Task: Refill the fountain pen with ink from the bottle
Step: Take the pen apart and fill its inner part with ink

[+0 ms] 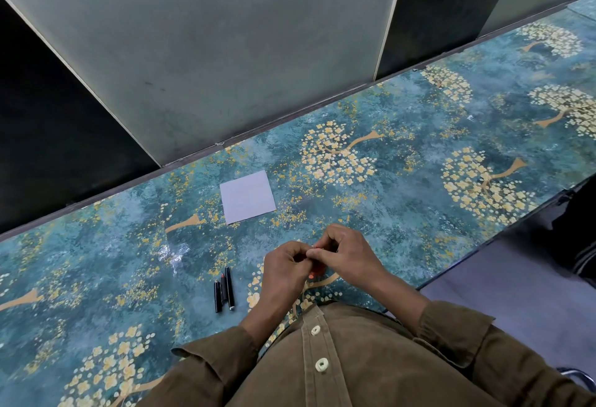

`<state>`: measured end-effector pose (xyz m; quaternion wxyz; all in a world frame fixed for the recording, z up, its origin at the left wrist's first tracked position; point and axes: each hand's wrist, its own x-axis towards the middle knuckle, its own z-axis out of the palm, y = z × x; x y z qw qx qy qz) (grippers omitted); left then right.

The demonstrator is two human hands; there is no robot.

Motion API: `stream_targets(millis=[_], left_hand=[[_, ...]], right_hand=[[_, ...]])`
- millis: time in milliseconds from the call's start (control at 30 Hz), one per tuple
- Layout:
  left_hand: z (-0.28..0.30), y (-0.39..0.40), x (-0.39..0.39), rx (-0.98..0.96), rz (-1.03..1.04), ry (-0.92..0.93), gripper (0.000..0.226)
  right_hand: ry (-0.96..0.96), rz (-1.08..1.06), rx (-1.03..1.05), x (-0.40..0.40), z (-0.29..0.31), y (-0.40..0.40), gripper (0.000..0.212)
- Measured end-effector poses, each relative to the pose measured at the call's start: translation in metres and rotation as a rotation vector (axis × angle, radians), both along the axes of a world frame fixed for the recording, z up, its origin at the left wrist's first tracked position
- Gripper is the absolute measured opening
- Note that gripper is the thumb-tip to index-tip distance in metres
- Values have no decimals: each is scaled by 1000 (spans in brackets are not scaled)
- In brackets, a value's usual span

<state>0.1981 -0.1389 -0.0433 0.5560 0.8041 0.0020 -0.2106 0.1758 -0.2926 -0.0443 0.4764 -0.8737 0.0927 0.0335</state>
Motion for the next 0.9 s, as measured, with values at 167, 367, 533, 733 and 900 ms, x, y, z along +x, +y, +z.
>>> stream_targets(millis=[167, 367, 533, 733, 900], left_hand=[[-1, 1, -1, 13, 1, -22, 19], [-8, 8, -3, 19, 6, -32, 19], [-15, 18, -9, 32, 35, 13, 23], [-20, 28, -12, 19, 78, 42, 21], [-25, 36, -18, 19, 98, 71, 23]], right_hand=[[25, -49, 50, -2, 2, 0, 15], [40, -173, 210, -4, 6, -9, 10], [20, -232, 402, -7, 10, -16, 7], [50, -266, 403, -12, 1, -19, 9], [39, -278, 446, -12, 0, -21, 9]])
